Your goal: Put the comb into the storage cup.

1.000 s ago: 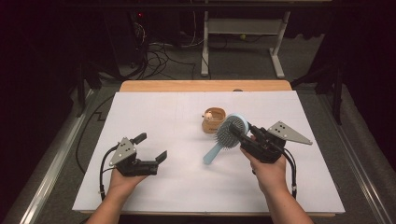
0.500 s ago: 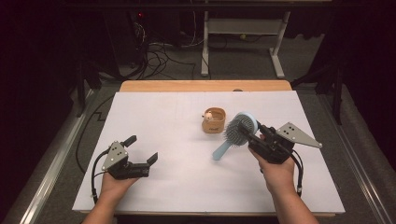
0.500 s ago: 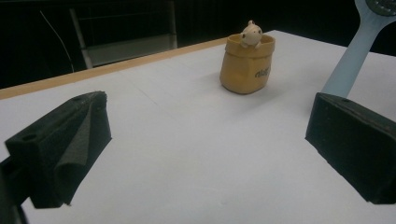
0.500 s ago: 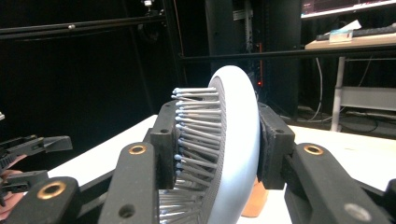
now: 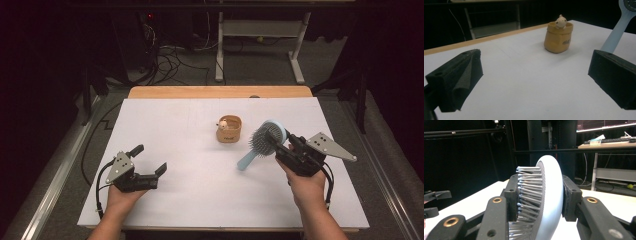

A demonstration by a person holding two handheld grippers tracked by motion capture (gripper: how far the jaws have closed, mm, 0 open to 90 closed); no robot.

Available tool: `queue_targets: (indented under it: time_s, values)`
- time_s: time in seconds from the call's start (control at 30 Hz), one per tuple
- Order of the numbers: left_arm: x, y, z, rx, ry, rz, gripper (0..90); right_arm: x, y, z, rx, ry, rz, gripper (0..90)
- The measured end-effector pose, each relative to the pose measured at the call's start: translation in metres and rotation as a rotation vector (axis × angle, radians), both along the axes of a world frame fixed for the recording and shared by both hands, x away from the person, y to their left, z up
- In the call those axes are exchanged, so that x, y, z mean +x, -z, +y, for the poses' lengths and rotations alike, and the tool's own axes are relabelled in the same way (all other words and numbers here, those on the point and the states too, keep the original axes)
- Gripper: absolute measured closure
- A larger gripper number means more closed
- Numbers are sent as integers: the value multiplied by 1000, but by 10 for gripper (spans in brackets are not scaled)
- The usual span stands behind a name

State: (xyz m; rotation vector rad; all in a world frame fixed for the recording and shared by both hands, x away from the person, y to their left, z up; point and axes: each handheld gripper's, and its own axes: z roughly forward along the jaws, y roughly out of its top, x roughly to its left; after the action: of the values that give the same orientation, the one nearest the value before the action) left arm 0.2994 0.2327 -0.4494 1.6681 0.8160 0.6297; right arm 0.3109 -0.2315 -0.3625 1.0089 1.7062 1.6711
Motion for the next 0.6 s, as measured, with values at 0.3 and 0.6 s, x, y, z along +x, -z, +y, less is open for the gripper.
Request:
queue_targets:
  time_s: [0.3, 0.6]
  values:
    - [0, 3, 2, -15, -10, 4, 5, -1, 1, -8, -7, 20, -4, 593]
    - [0, 2, 2, -8, -15, 0, 5, -2, 0, -13, -13, 40, -19, 593]
